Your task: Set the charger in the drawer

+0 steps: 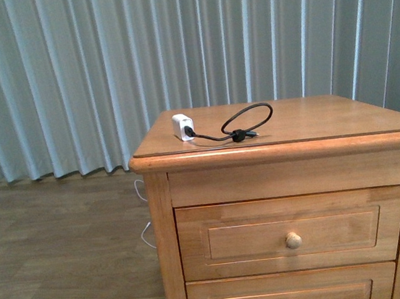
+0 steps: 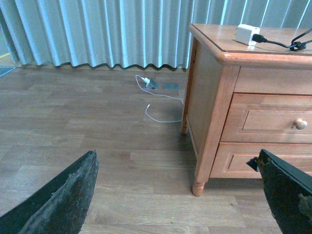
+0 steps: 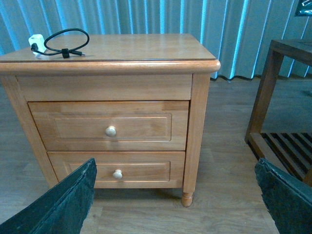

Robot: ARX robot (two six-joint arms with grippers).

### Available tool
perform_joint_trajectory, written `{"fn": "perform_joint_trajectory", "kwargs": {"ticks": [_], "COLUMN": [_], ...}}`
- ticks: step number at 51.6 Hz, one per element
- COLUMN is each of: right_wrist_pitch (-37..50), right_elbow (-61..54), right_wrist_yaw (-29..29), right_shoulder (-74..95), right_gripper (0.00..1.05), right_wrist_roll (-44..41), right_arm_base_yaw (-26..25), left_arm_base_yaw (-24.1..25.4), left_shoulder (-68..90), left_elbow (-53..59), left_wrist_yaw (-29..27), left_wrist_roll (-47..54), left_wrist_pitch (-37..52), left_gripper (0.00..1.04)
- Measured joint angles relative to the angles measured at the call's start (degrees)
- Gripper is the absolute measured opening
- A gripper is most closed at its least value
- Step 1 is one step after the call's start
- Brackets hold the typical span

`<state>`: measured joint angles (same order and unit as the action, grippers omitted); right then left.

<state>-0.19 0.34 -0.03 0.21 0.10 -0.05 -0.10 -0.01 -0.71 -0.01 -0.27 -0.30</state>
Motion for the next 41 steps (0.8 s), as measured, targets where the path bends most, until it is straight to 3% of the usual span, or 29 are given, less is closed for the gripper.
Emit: {"fn": "perform_joint_trajectory", "kwargs": {"ticks": [41], "right_wrist_pitch": [0.00], "right_elbow": [0.00], "right_wrist_yaw": [0.00], "right_shoulder": [0.00], "right_gripper": [0.97], "right_wrist_roll": [0.00], "right_arm_base_yaw": [0.00], "left_arm_base_yaw": [0.00], "left_shoulder": [0.00], "left_elbow": [0.00], "left_wrist_yaw": [0.00], "left_wrist_roll": [0.02], "left_wrist_pitch": [0.00], "left_gripper": [0.99]}}
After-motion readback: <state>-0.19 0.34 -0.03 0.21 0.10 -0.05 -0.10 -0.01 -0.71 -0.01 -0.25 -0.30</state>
